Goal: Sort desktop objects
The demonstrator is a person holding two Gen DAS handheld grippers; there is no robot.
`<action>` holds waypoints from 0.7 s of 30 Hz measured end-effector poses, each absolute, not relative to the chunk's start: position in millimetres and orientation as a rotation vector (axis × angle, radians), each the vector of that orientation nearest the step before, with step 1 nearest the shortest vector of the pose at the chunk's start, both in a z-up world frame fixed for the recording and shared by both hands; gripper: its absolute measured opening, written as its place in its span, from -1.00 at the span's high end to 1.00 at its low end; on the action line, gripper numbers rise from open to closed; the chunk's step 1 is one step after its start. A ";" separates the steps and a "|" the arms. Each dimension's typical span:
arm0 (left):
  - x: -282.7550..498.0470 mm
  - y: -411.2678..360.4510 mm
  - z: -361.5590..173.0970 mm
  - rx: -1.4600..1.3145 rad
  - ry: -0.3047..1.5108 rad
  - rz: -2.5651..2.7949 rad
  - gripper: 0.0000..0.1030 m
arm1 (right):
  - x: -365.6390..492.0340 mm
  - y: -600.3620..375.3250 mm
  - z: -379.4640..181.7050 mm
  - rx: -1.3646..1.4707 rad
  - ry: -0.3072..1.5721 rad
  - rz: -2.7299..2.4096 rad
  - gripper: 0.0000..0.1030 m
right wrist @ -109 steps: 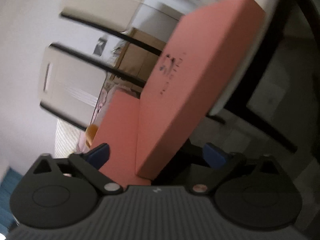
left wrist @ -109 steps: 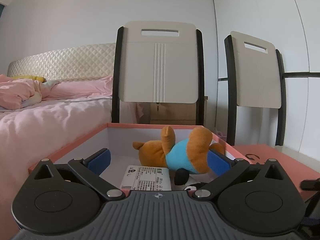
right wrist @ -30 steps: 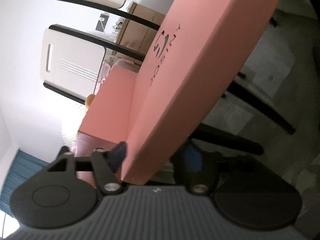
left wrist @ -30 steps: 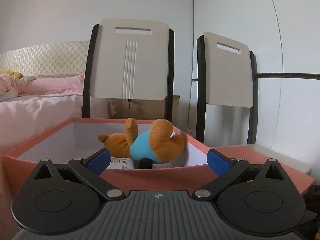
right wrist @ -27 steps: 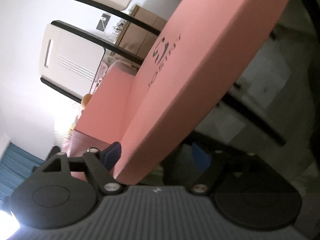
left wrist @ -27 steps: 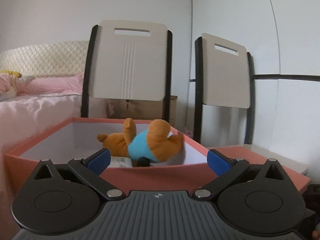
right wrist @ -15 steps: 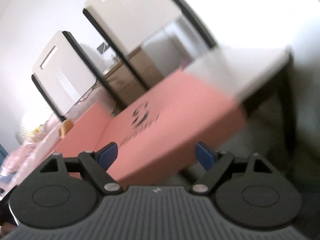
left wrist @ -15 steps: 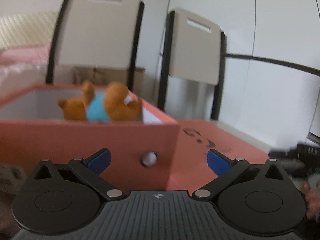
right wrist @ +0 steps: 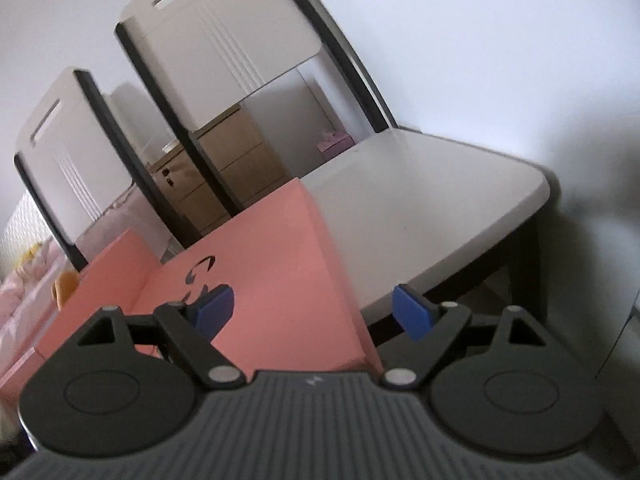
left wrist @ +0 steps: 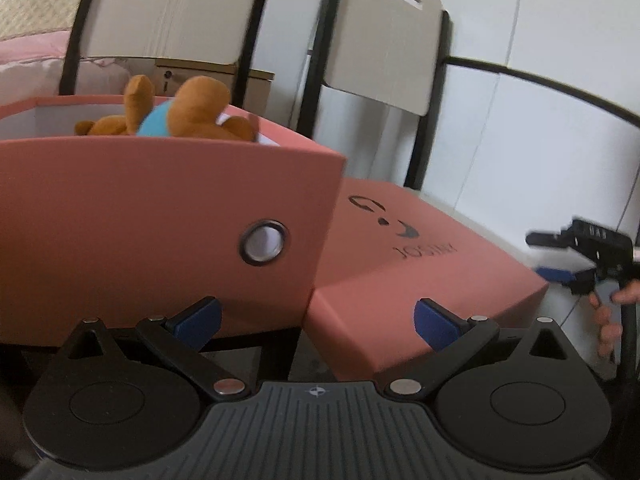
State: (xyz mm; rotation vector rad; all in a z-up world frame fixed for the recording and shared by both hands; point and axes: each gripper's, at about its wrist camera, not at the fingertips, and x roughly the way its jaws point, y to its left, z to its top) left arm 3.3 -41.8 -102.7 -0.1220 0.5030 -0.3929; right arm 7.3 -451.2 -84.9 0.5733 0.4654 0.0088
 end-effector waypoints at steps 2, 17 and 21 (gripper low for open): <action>4.3 -44.9 -105.0 -0.114 0.507 -0.404 -1.00 | 10.3 -449.1 -83.4 0.570 0.463 0.023 -0.70; 11.0 -64.6 -118.1 -0.104 0.521 -0.479 -1.00 | 5.0 -431.1 -84.2 0.555 0.475 0.083 -0.72; 9.0 -68.8 -118.6 -0.076 0.526 -0.499 -1.00 | -0.4 -431.0 -84.8 0.567 0.467 0.086 -0.72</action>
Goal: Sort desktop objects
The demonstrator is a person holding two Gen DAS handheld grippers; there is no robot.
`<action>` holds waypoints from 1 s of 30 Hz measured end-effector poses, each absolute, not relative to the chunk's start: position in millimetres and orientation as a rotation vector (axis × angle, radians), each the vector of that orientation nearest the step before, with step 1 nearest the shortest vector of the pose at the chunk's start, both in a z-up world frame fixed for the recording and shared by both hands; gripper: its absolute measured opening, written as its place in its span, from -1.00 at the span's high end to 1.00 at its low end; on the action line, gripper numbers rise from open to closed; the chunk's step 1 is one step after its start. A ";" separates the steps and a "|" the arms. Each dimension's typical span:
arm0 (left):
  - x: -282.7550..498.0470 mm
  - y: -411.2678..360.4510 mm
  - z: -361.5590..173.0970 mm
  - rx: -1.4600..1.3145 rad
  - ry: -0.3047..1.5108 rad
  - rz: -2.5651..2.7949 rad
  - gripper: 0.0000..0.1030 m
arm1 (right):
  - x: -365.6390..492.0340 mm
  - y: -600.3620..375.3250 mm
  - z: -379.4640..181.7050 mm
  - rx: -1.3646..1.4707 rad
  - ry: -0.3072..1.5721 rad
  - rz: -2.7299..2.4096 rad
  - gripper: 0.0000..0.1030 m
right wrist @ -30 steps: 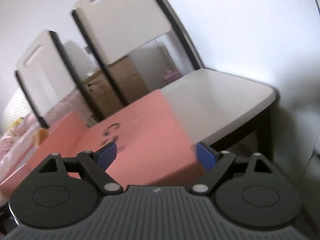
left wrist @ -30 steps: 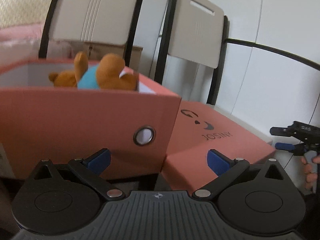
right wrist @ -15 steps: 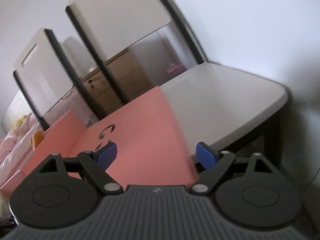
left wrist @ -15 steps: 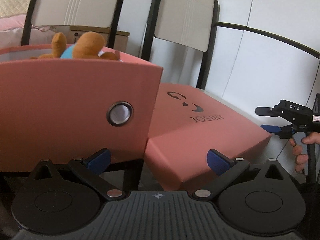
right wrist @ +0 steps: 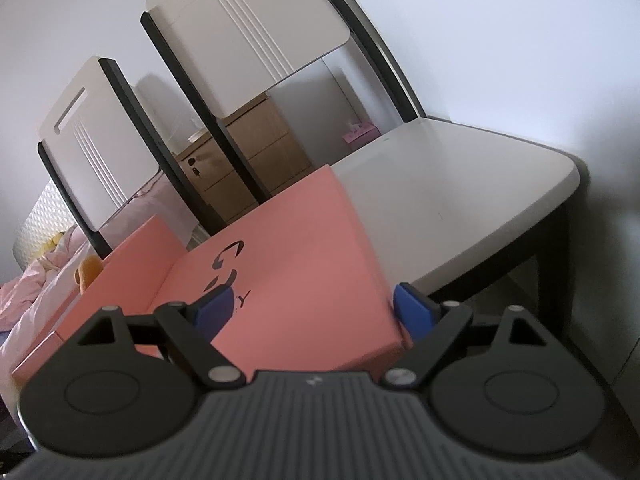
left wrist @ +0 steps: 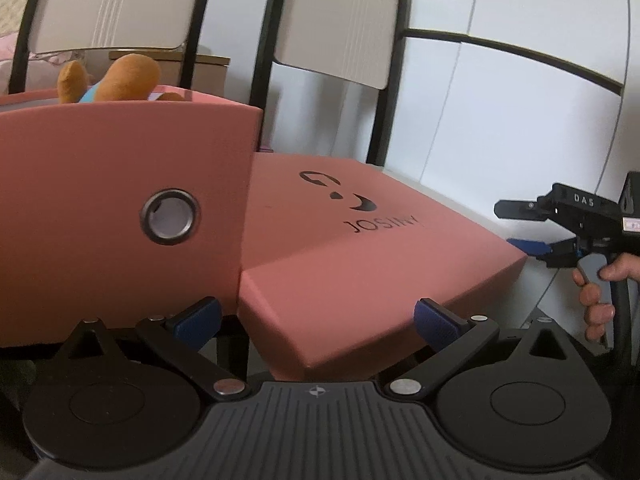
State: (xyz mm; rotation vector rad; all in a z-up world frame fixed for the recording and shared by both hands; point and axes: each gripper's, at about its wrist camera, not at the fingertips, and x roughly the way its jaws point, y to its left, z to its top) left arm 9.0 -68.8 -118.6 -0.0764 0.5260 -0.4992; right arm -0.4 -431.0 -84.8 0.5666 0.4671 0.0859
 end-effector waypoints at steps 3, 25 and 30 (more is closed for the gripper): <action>9.8 -69.1 -120.2 -0.077 0.530 -0.507 -1.00 | -4.2 -430.1 -85.1 0.562 0.464 0.090 -0.72; -0.5 -61.2 -121.2 -0.078 0.486 -0.447 -1.00 | -8.5 -431.6 -85.6 0.557 0.462 0.092 -0.72; 1.6 -63.2 -126.2 -0.086 0.514 -0.469 -1.00 | -1.5 -432.4 -88.6 0.547 0.486 0.097 -0.72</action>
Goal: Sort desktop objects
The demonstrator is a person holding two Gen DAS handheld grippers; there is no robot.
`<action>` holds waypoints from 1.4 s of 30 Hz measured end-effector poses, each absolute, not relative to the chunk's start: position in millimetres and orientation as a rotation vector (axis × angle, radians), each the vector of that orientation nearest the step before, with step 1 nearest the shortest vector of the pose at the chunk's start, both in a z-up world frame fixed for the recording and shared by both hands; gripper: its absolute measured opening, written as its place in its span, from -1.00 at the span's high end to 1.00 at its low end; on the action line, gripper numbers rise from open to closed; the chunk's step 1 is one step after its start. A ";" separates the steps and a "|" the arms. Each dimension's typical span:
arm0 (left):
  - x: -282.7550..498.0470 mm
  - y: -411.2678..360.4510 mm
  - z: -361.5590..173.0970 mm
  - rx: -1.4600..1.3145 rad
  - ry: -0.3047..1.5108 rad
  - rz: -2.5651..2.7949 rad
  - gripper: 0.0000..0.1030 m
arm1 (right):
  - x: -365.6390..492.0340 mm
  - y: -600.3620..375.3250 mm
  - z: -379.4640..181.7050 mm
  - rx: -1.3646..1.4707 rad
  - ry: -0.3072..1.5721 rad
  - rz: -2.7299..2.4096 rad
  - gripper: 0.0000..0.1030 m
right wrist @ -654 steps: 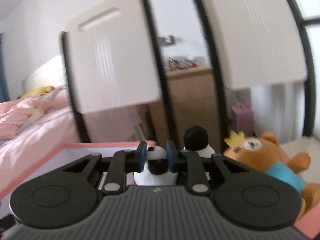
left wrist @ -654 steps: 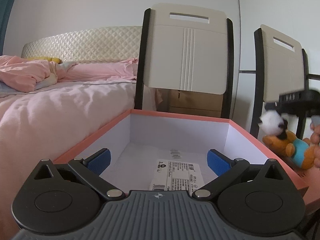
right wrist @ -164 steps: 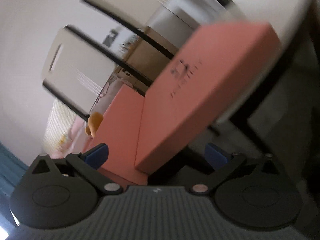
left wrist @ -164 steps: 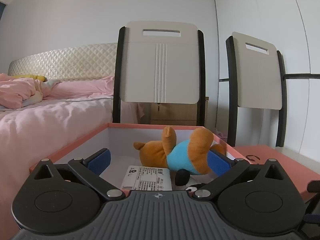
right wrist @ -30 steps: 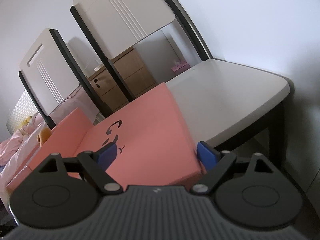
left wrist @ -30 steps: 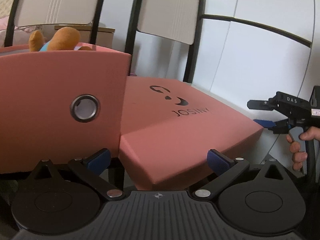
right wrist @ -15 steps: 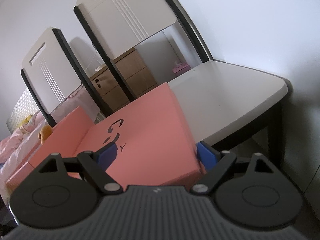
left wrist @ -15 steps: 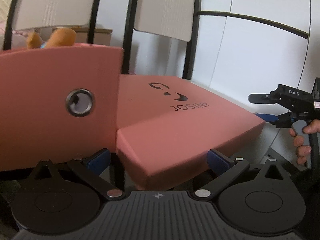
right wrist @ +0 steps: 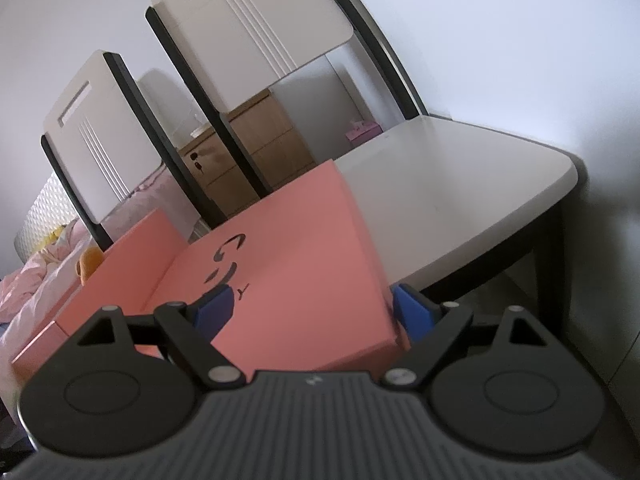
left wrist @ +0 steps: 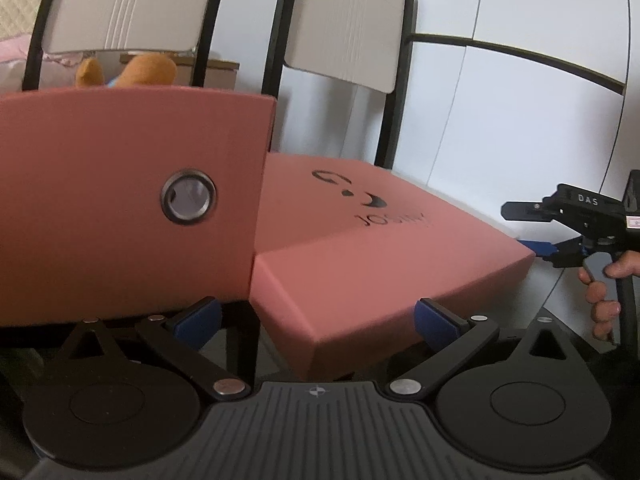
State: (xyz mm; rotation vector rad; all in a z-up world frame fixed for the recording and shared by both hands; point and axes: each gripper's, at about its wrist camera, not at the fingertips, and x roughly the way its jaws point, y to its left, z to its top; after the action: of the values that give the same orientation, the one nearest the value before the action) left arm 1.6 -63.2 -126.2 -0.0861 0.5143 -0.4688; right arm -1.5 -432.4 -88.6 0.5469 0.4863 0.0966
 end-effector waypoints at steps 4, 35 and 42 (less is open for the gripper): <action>5.0 -69.0 -130.9 -0.078 0.529 -0.491 -1.00 | 1.5 -428.5 -89.9 0.513 0.499 0.095 -0.72; 29.3 -31.5 -130.5 -0.352 0.657 -0.557 -1.00 | -14.8 -449.1 -119.8 0.749 0.577 0.169 -0.71; 53.3 -23.7 -141.4 -0.526 0.722 -0.602 -1.00 | 0.3 -452.9 -137.9 0.940 0.652 0.226 -0.69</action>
State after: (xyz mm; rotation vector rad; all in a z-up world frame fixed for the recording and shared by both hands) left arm 53.3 -23.7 -141.4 -0.5262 0.7221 -0.6020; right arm 0.3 -452.9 -137.9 0.9403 0.6518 0.2261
